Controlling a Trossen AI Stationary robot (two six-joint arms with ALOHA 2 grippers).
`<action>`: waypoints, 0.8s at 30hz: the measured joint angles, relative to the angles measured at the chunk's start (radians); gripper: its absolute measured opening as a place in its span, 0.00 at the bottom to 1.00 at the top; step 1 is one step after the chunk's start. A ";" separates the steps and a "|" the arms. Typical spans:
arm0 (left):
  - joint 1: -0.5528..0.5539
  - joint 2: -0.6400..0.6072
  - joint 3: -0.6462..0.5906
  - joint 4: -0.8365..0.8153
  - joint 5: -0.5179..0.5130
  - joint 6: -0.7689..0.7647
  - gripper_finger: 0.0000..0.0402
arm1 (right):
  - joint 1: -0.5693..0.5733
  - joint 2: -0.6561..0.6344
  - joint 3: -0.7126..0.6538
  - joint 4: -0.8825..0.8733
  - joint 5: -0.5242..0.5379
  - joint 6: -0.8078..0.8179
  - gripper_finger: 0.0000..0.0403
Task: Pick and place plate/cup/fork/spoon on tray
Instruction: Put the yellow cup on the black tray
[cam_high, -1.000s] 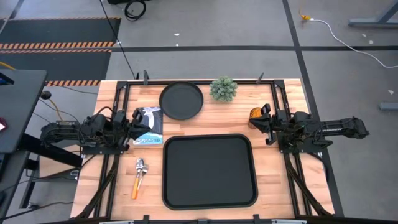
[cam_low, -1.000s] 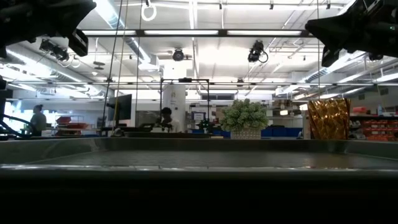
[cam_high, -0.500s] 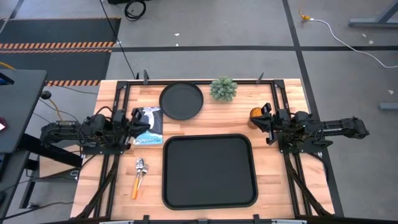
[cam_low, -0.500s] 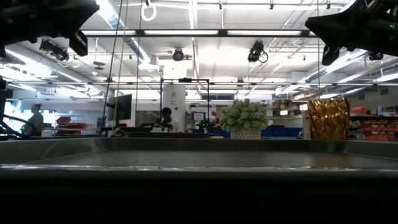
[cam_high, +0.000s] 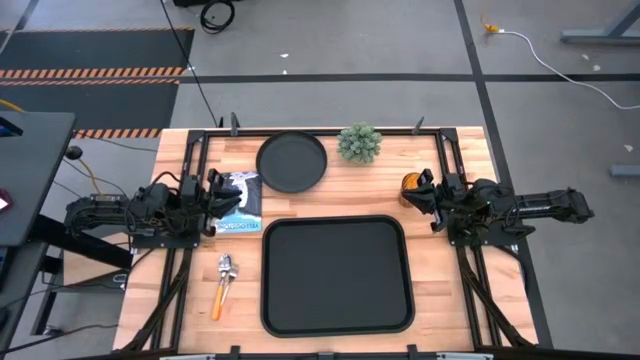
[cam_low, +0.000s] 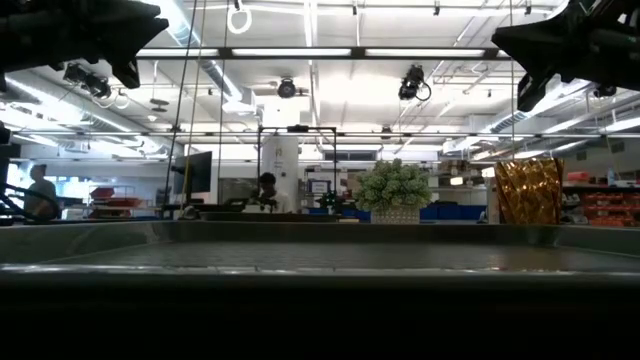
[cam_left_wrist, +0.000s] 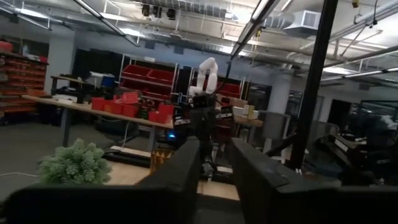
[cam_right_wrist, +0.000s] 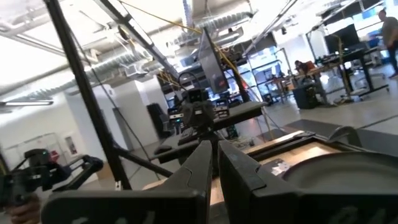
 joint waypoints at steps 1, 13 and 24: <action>0.000 0.000 0.000 0.000 0.000 0.004 0.30 | -0.003 0.000 0.007 -0.011 0.005 0.000 0.09; 0.000 0.000 0.000 0.014 -0.008 0.129 0.40 | -0.007 0.000 0.019 -0.068 0.045 0.029 0.09; -0.001 0.000 0.000 0.035 -0.067 0.160 0.37 | 0.008 0.000 0.019 0.008 0.017 -0.024 0.08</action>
